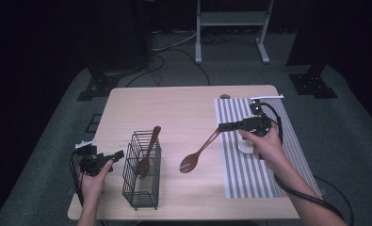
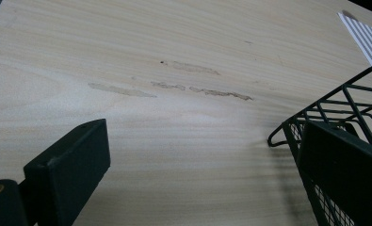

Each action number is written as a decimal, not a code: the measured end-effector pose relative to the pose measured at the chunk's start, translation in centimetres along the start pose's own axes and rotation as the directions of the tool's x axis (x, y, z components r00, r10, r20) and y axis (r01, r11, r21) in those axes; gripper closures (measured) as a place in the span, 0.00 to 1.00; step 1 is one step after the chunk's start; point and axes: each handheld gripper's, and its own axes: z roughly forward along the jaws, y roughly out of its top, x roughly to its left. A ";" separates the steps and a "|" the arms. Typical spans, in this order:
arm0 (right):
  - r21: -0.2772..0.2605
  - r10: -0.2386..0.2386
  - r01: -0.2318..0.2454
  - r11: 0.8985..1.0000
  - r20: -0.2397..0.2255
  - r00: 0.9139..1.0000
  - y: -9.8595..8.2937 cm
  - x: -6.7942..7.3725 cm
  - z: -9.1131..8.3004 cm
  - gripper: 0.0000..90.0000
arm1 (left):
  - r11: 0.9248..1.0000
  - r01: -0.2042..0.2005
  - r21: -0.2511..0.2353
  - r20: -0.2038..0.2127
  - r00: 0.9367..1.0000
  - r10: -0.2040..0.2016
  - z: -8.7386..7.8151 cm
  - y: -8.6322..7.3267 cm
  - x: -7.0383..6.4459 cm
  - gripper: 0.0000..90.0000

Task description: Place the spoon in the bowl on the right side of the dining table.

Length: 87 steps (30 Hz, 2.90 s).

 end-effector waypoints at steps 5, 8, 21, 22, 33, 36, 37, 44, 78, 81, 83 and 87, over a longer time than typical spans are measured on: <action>-0.009 0.007 -0.007 1.000 0.011 1.000 0.0 -0.5 -0.5 0.93 | 1.000 0.001 0.000 0.000 1.000 -0.001 0.0 0.0 0.0 0.02; -0.013 0.011 -0.010 1.000 0.013 1.000 0.0 -0.7 -0.8 0.93 | 1.000 0.001 0.002 0.000 1.000 -0.001 0.1 0.0 0.0 0.02; -0.030 0.025 -0.025 0.999 0.031 0.999 0.0 -1.5 -2.0 0.93 | 1.000 0.000 0.003 0.000 1.000 0.000 0.1 0.0 -0.1 0.02; -0.031 0.029 -0.028 0.999 0.032 0.999 0.0 -1.6 -2.1 0.93 | 1.000 0.000 0.002 0.000 1.000 0.000 0.1 0.0 -0.1 0.02; -0.052 0.041 -0.039 0.998 0.049 0.998 0.0 -2.3 -3.0 0.93 | 1.000 -0.002 0.002 -0.002 1.000 0.002 0.2 0.0 -0.1 0.02; -0.057 0.047 -0.044 0.997 0.054 0.997 0.0 -2.5 -3.3 0.93 | 1.000 -0.002 0.001 -0.003 1.000 0.002 0.2 0.0 -0.1 0.02; -0.057 0.047 -0.043 0.997 0.055 0.997 0.0 -2.6 -3.3 0.93 | 1.000 -0.002 0.001 -0.002 1.000 0.002 0.2 0.0 -0.1 0.02; -0.071 0.062 -0.057 0.996 0.061 0.996 0.0 -3.1 -3.9 0.93 | 1.000 -0.003 0.005 -0.001 1.000 0.003 0.3 -0.1 -0.1 0.02; -0.187 0.137 -0.116 0.976 0.102 0.985 -0.5 -6.7 -8.7 0.93 | 1.000 -0.004 0.002 -0.003 1.000 0.004 0.2 -0.1 -0.2 0.02; -0.194 0.145 -0.123 0.973 0.107 0.984 -0.7 -7.2 -9.0 0.93 | 1.000 -0.005 0.003 -0.003 1.000 0.005 0.2 -0.1 -0.2 0.02; -0.201 0.151 -0.127 0.971 0.107 0.983 -0.8 -7.4 -9.2 0.93 | 1.000 -0.007 0.005 -0.002 1.000 0.007 0.2 -0.1 -0.2 0.02; -0.206 0.161 -0.134 0.969 0.120 0.980 -0.8 -7.8 -9.5 0.93 | 1.000 -0.008 0.006 -0.003 1.000 0.008 0.2 -0.1 -0.2 0.02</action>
